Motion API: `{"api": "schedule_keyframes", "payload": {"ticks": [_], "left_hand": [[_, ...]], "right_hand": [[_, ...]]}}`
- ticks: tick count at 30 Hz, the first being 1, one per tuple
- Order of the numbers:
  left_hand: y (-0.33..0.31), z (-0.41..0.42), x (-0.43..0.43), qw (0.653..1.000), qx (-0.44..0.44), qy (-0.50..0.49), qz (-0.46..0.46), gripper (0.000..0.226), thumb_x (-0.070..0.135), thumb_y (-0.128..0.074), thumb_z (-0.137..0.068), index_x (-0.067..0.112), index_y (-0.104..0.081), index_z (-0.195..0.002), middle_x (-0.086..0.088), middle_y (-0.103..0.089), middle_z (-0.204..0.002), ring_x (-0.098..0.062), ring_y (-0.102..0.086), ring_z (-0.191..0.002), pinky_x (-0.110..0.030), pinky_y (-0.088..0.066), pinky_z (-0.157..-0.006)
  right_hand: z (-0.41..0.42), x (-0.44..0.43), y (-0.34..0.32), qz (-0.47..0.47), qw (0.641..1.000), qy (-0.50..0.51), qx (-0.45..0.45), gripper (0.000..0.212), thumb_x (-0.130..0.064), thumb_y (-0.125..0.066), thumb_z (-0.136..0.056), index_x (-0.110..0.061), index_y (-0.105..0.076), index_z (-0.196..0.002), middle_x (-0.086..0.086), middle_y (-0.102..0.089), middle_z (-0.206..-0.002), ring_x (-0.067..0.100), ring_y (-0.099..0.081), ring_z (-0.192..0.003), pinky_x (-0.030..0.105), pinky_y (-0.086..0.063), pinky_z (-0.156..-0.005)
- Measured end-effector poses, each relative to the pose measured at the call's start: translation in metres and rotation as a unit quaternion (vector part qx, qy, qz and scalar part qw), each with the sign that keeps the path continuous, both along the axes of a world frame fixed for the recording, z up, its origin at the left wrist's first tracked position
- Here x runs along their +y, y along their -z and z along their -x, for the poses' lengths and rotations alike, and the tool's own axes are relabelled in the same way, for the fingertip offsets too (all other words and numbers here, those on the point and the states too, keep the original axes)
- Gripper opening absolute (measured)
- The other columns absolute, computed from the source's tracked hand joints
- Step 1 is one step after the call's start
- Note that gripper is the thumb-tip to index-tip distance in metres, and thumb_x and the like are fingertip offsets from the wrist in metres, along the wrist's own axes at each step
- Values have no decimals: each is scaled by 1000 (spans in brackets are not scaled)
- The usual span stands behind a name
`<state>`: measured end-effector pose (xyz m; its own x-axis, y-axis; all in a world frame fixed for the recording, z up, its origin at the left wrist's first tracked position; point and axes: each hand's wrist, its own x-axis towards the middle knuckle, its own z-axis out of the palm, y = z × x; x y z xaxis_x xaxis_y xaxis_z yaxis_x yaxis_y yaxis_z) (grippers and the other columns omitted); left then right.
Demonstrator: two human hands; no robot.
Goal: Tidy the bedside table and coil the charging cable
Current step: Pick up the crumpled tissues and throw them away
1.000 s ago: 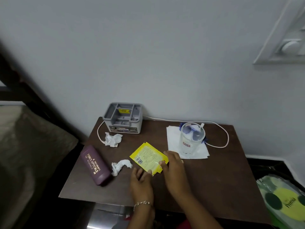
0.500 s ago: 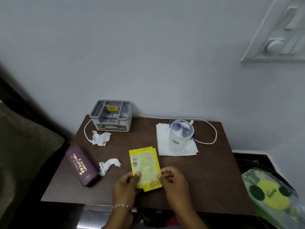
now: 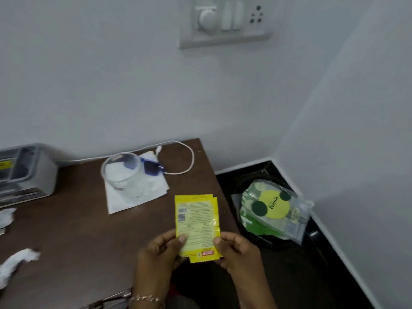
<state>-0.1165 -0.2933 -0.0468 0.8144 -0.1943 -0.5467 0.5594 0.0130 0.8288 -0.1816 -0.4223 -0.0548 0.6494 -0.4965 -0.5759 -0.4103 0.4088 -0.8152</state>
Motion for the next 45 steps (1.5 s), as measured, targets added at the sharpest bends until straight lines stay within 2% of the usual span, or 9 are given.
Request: {"api": "schedule_keyframes", "payload": {"ticks": [5,13,19,25,28,34,38,42,45], "left_hand": [[6,4,-101,997,-37,67,8,11,3,-63,-83,12,-69,-87,-4,-75,-74,-11,-70,-66,-16,-53,-53],[29,-33,-180,983,-126,114,-67,18,5,-68,-79,22,-68,-86,-9,-71,-80,-26,-68,-80,-43,-57,-80],[35,-37,-154,983,-132,104,-72,21,4,-66,-82,7,-67,-102,-5,-67,-78,-7,-63,-69,-18,-55,-60],[45,-27,-128,995,-76,64,-23,19,2,-62,-83,13,-68,-97,-9,-71,-89,-16,-66,-86,-14,-54,-60],[41,-25,-114,997,-54,51,1,18,3,-62,-83,17,-68,-92,-8,-72,-89,-15,-66,-88,-17,-56,-62],[27,-25,-80,999,-9,-16,26,21,-3,-58,-84,17,-66,-88,-3,-73,-78,-16,-64,-85,-17,-56,-55],[15,-26,-33,996,-14,-86,20,21,-2,-61,-82,17,-69,-87,0,-75,-73,-18,-66,-86,-17,-53,-52],[1,-26,27,987,-25,-159,12,18,-1,-62,-81,13,-70,-90,-3,-75,-77,-18,-68,-85,-19,-54,-54],[-5,-21,68,978,-31,-208,9,18,-1,-62,-81,11,-70,-92,-7,-75,-81,-19,-69,-84,-20,-55,-55]], "right_hand": [[20,-76,12,12,991,133,6,8,-9,-64,-86,-8,-69,-92,10,-75,-87,25,-71,-86,34,-55,-75],[3,-181,85,124,968,213,50,23,-8,-63,-87,1,-64,-108,13,-68,-98,28,-65,-90,38,-54,-79],[-14,-183,140,340,918,69,192,41,-16,-55,-93,2,-50,-129,21,-51,-134,34,-49,-121,39,-39,-100],[-27,-170,182,486,767,-303,289,103,-72,28,-67,-32,-23,-146,-5,-9,-160,24,-4,-147,52,-4,-115],[-29,-173,191,441,759,-340,337,64,-60,-4,-93,-31,-16,-149,-4,-1,-160,25,1,-147,53,0,-116],[-29,-180,199,485,700,-386,355,52,-41,-16,-100,-29,-8,-150,-2,4,-160,25,-1,-147,57,-7,-114],[-34,-176,180,495,776,-248,302,57,-53,-13,-97,-28,-22,-148,-1,-18,-158,23,-21,-144,53,-23,-112],[-50,-142,118,490,851,-102,160,104,-82,0,-73,-13,-47,-134,17,-46,-141,39,-48,-122,51,-41,-94],[-59,-101,64,486,873,-18,32,95,-80,-14,-78,-9,-51,-129,23,-49,-131,39,-47,-118,50,-37,-98]]}}
